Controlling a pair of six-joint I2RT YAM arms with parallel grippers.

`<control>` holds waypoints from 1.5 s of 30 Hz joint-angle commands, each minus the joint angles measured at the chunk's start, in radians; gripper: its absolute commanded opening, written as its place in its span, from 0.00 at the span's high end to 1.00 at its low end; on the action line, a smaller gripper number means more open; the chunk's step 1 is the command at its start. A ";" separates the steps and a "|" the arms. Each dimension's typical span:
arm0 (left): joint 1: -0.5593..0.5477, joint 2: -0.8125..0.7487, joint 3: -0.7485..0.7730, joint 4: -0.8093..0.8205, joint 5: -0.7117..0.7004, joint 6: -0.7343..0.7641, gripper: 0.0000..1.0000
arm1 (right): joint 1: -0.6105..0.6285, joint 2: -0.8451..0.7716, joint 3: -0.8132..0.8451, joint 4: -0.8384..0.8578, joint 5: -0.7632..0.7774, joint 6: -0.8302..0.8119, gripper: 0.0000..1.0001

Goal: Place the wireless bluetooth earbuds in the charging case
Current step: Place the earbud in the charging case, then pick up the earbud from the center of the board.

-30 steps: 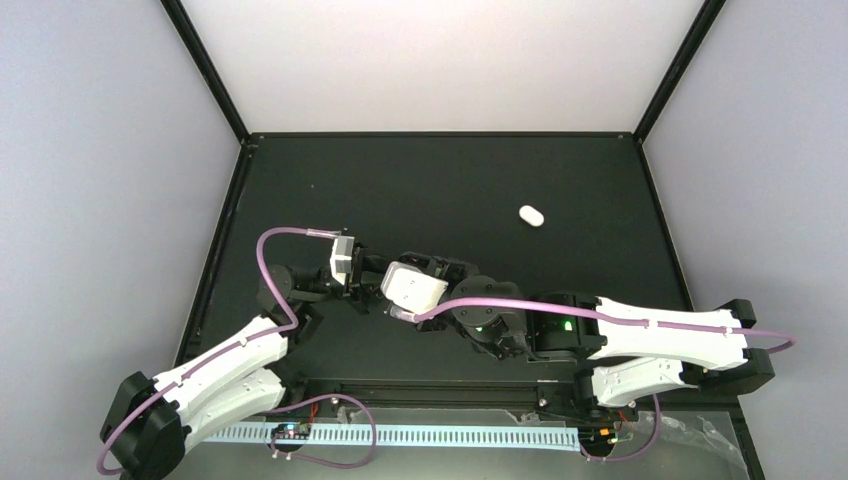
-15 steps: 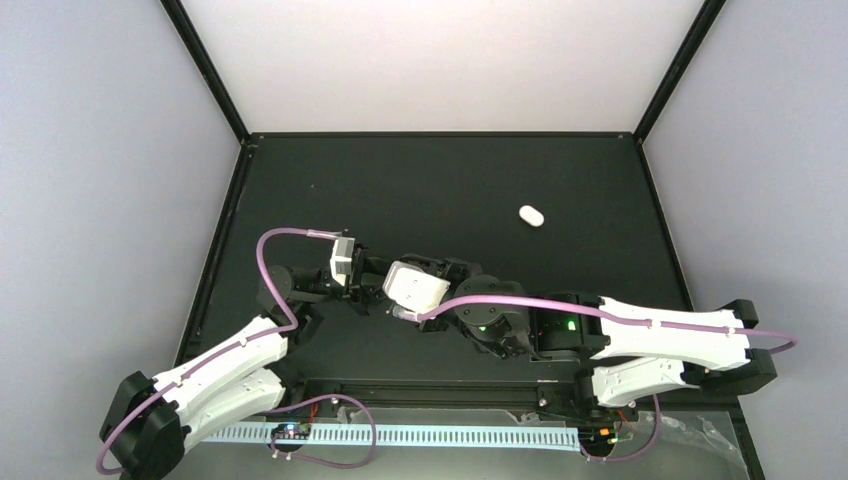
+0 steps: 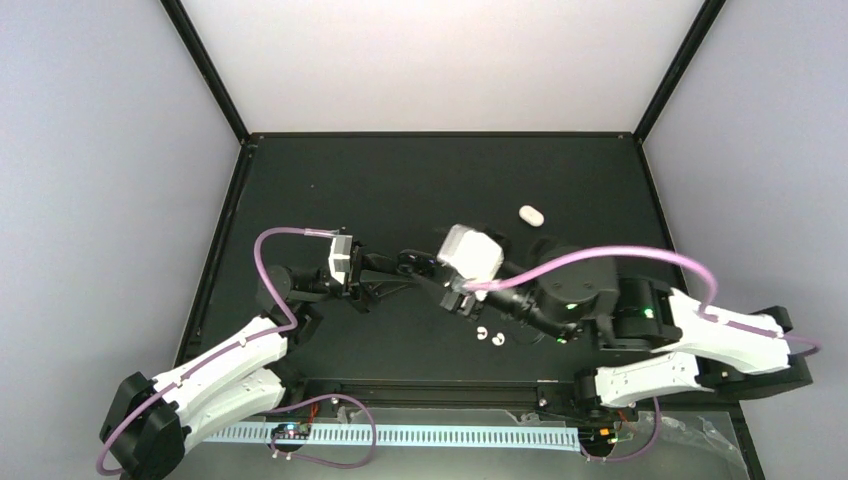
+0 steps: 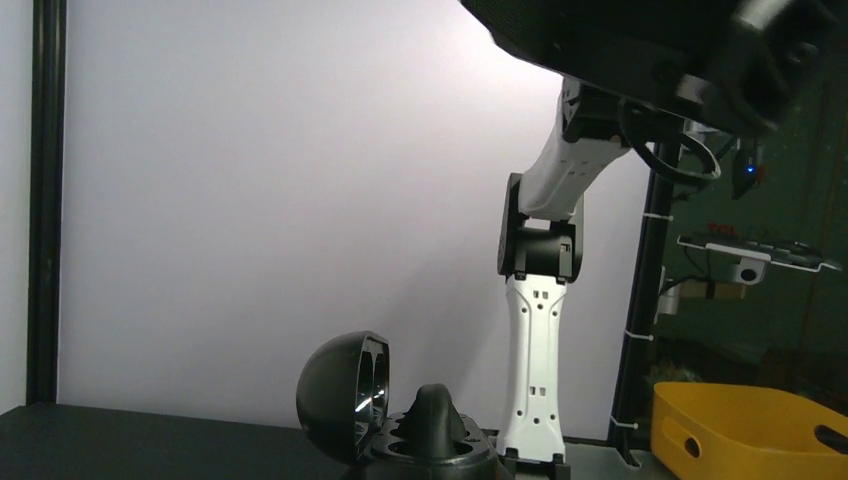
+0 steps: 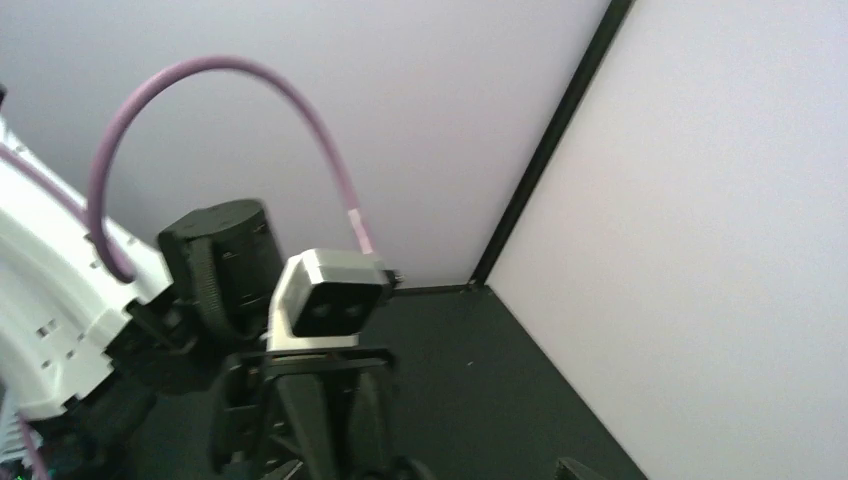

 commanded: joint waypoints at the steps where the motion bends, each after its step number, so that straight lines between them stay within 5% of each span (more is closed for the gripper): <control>1: 0.000 -0.030 0.022 0.041 -0.012 0.019 0.98 | -0.104 -0.078 -0.002 0.026 -0.048 0.127 0.34; 7: 0.001 -0.128 0.006 -0.019 -0.068 0.031 0.99 | -0.551 -0.231 -0.238 0.130 -0.301 0.482 0.32; 11: 0.002 -0.201 0.011 -0.083 -0.084 0.037 0.98 | -0.740 -0.276 -0.494 0.246 -0.502 0.692 0.32; 19: 0.001 -0.342 0.010 -0.224 -0.094 0.050 0.98 | -0.695 -0.081 -0.799 0.533 -0.681 0.758 0.41; 32: 0.001 -0.509 -0.014 -0.396 -0.115 0.104 0.98 | -0.482 0.602 -0.439 0.568 -0.700 0.665 0.48; 45: 0.000 -0.586 -0.023 -0.489 -0.109 0.134 0.98 | -0.485 0.901 -0.164 0.417 -0.577 0.641 0.57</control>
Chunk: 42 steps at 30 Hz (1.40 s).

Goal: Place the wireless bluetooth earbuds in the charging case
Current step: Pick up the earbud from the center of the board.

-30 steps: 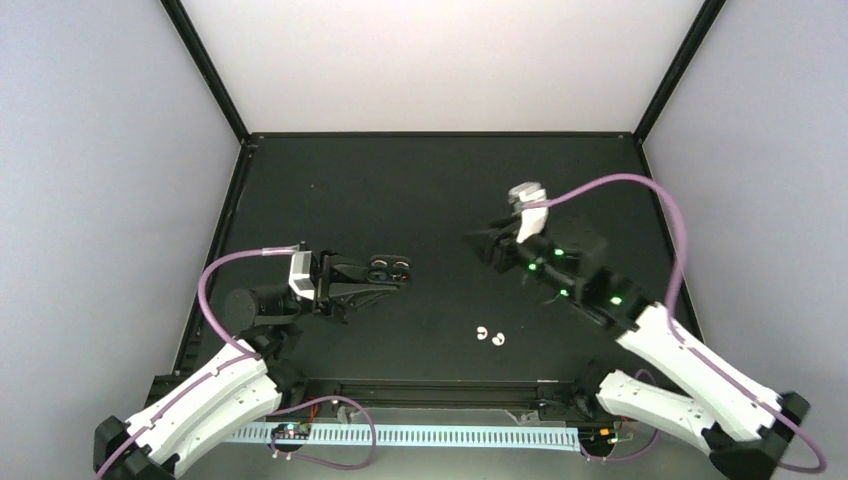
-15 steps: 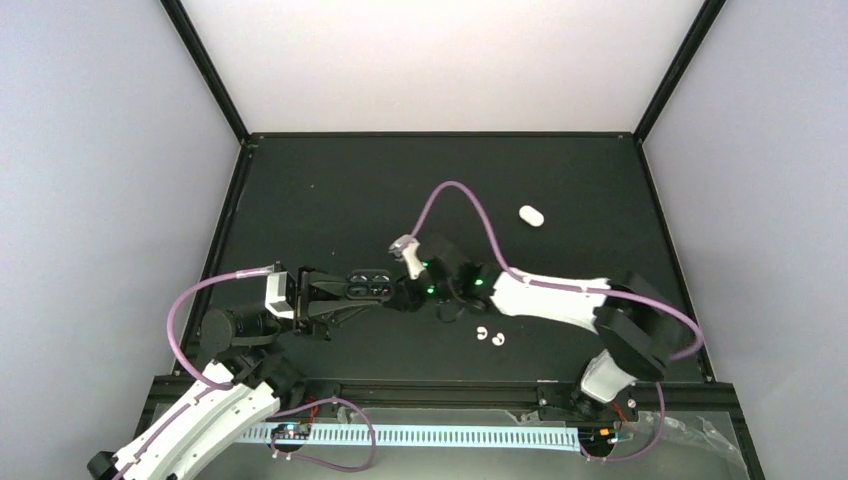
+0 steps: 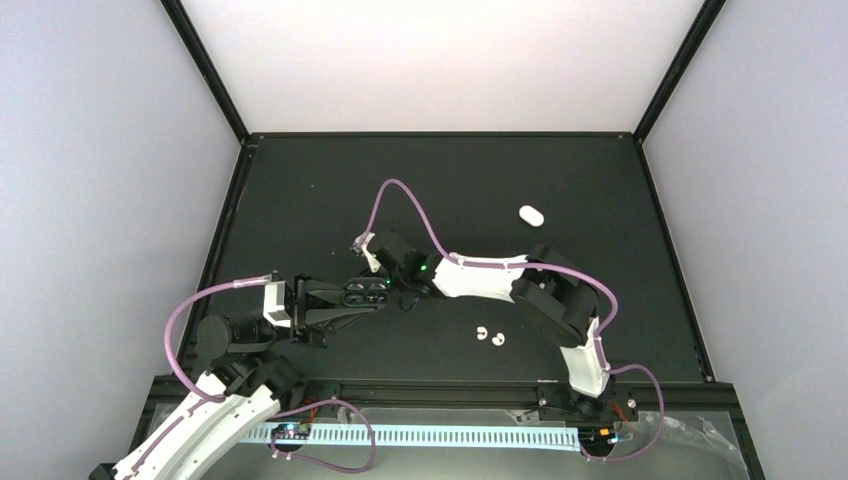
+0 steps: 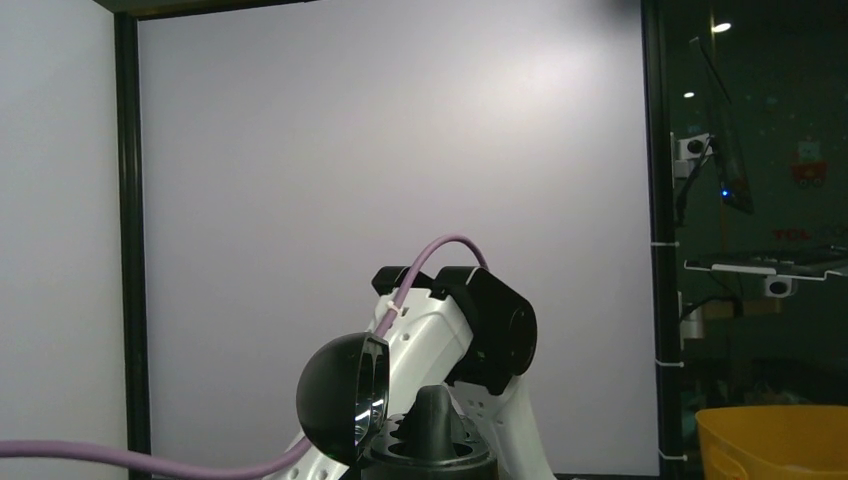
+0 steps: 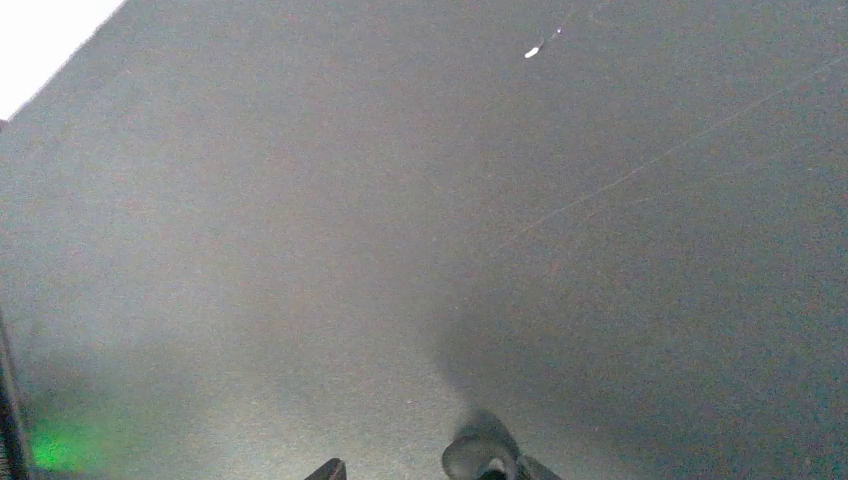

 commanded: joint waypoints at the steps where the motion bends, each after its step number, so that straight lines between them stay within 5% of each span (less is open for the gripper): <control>1: 0.001 -0.022 0.000 -0.040 -0.002 0.022 0.99 | -0.005 0.042 0.056 -0.056 0.045 -0.014 0.59; 42: 0.002 -0.042 -0.020 -0.044 -0.009 0.026 0.98 | -0.005 0.111 0.072 -0.144 0.119 -0.095 0.58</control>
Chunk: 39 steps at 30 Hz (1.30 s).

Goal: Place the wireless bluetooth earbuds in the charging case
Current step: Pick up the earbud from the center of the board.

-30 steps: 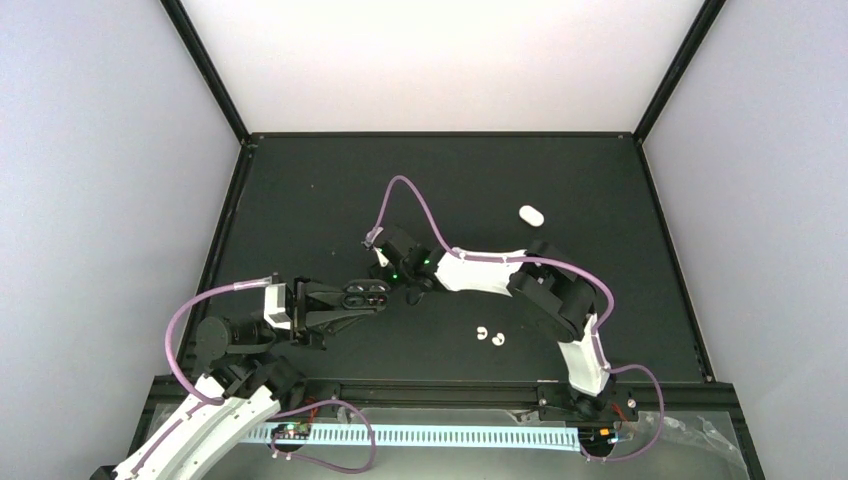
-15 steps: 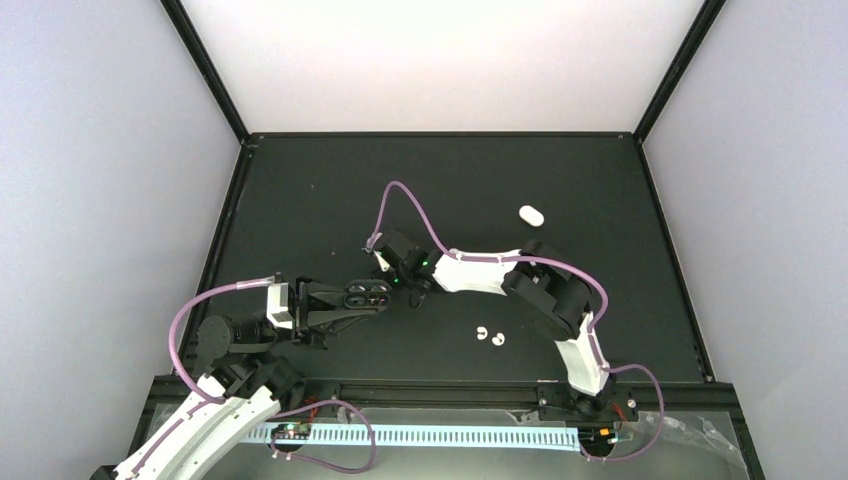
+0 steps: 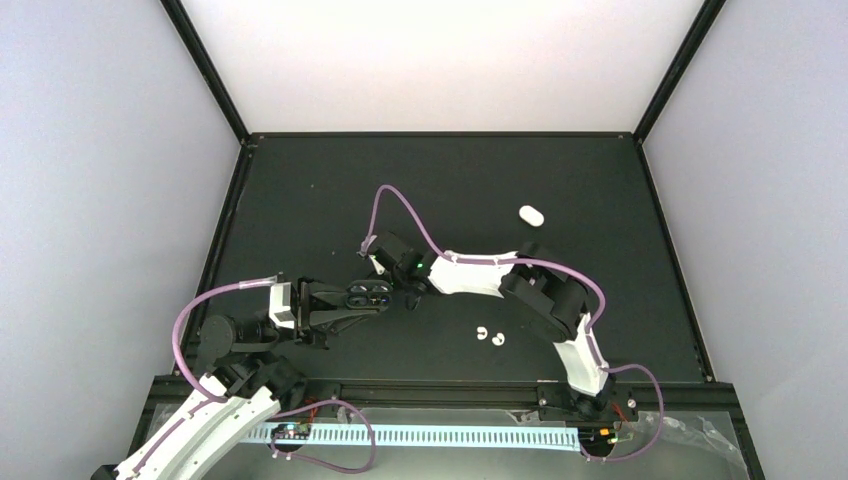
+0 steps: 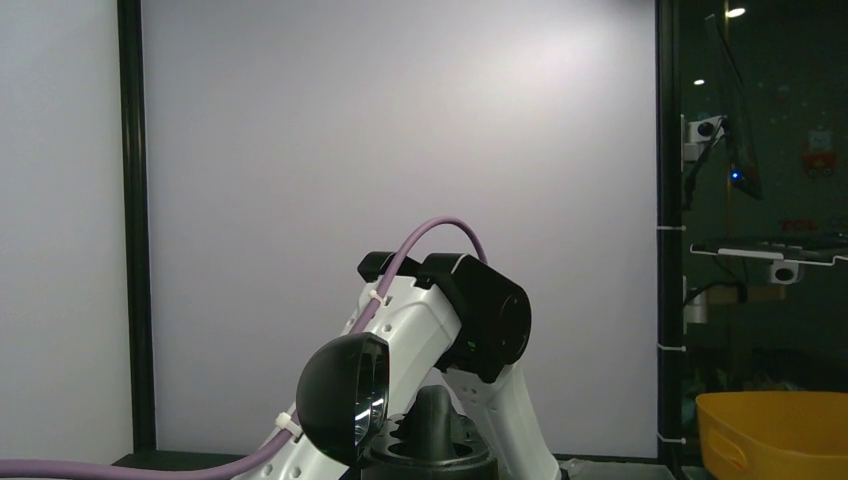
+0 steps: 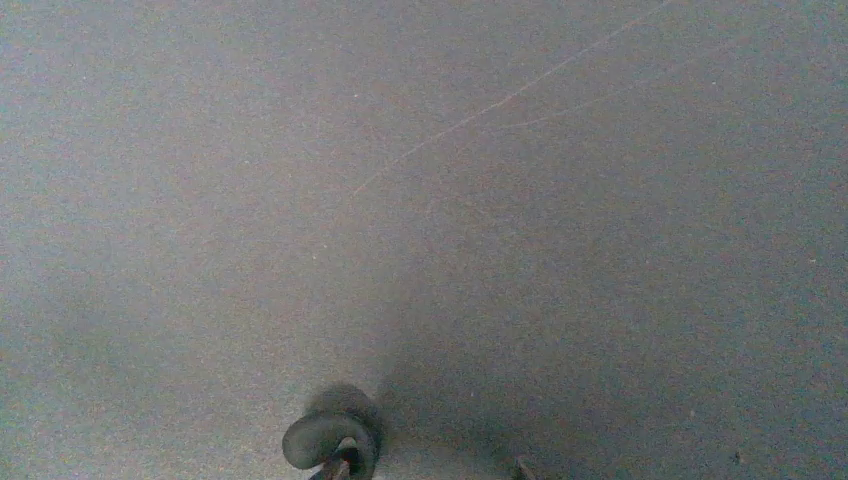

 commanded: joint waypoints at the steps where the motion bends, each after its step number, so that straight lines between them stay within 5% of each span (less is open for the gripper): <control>1: 0.001 -0.013 0.003 0.012 -0.009 0.007 0.98 | 0.020 0.028 0.028 -0.031 0.036 -0.027 0.58; 10: 0.001 -0.034 0.003 -0.008 -0.012 0.008 0.98 | 0.042 0.042 0.046 -0.054 0.045 -0.044 0.60; 23: 0.001 -0.045 0.003 -0.015 -0.010 0.005 0.98 | 0.073 0.057 0.059 -0.068 0.019 -0.049 0.75; 33: 0.001 -0.050 0.001 -0.018 -0.013 0.003 0.98 | 0.075 0.042 0.057 -0.064 0.004 -0.042 0.99; 39: 0.000 -0.052 0.003 -0.021 -0.016 0.003 0.98 | 0.073 -0.023 0.032 -0.040 0.021 -0.015 0.99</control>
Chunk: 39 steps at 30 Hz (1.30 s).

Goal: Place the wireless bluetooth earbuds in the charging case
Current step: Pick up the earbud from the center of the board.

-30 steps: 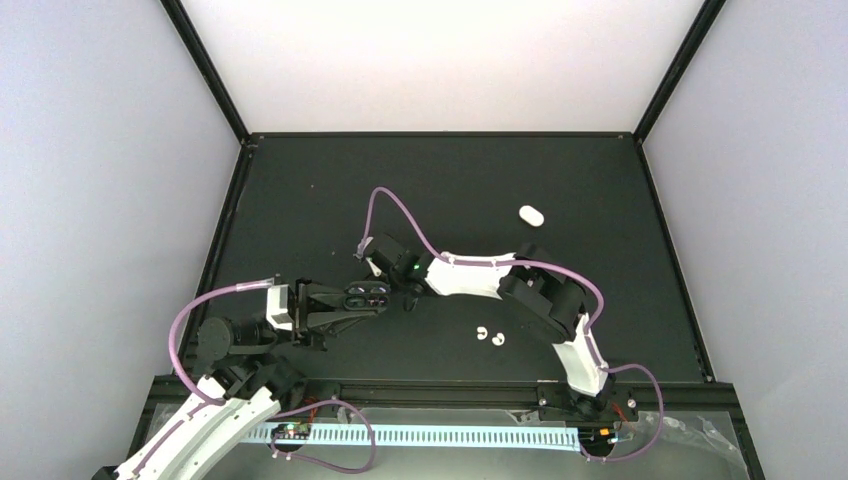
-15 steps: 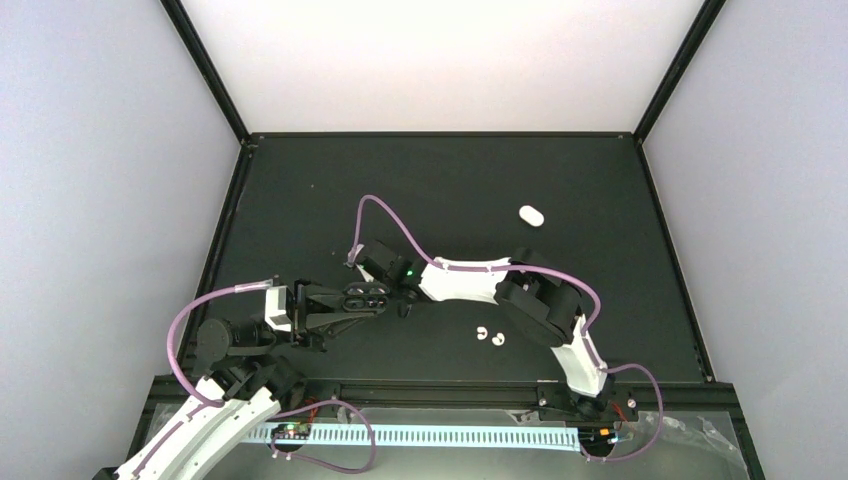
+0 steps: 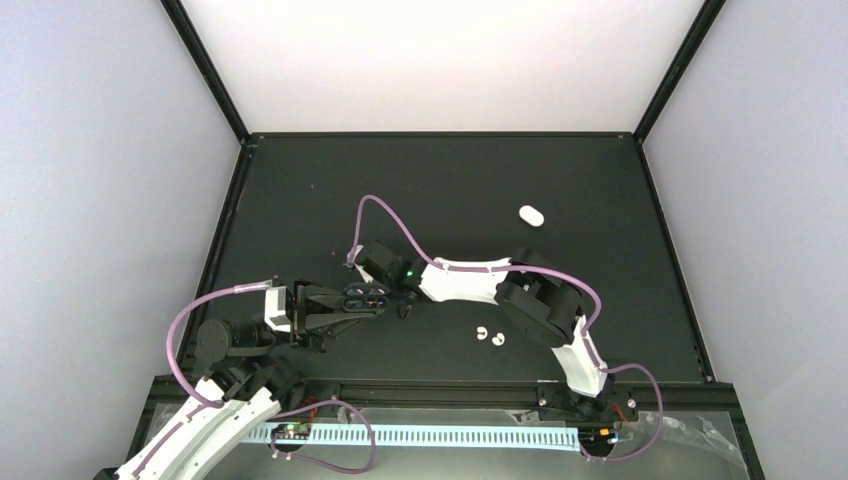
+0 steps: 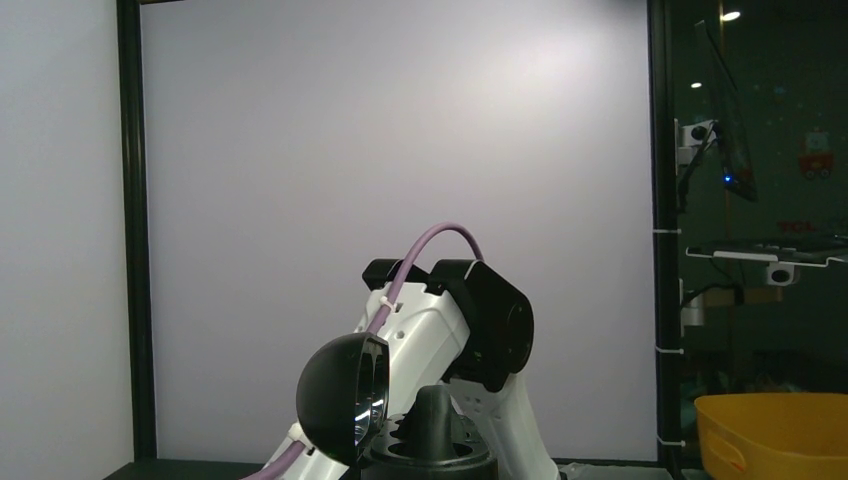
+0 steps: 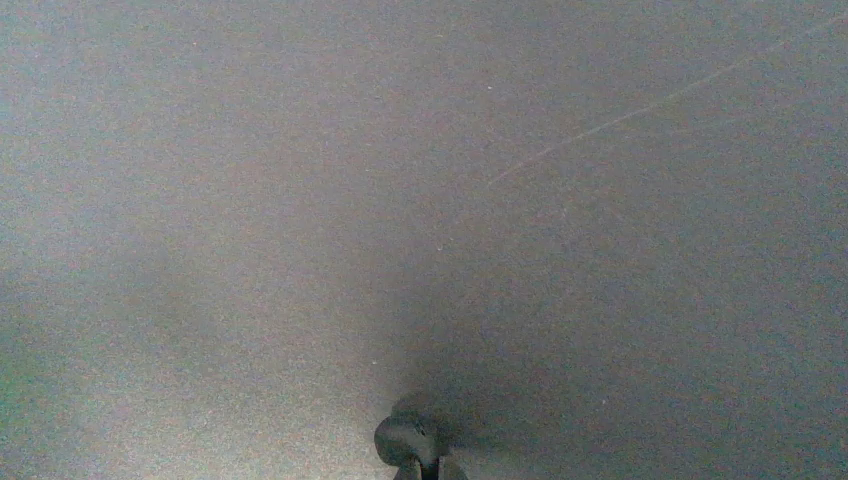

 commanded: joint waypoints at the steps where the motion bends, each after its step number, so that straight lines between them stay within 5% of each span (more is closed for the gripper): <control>1: 0.001 -0.019 0.004 -0.007 -0.015 0.003 0.98 | 0.003 -0.065 -0.030 0.002 0.023 0.030 0.99; 8: 0.001 -0.012 0.015 -0.003 -0.023 0.002 0.98 | -0.065 -0.274 -0.148 0.060 0.038 0.099 0.99; 16: 0.001 0.002 0.006 0.018 -0.035 -0.011 0.98 | -0.137 -0.718 -0.408 0.035 0.197 0.089 0.99; 26: -0.002 0.262 -0.056 0.419 -0.019 -0.180 0.98 | -0.187 -1.237 -0.590 -0.195 0.353 0.073 0.99; 39: -0.009 0.566 0.028 0.670 0.007 -0.215 0.98 | -0.196 -1.429 -0.655 -0.237 0.294 0.075 0.99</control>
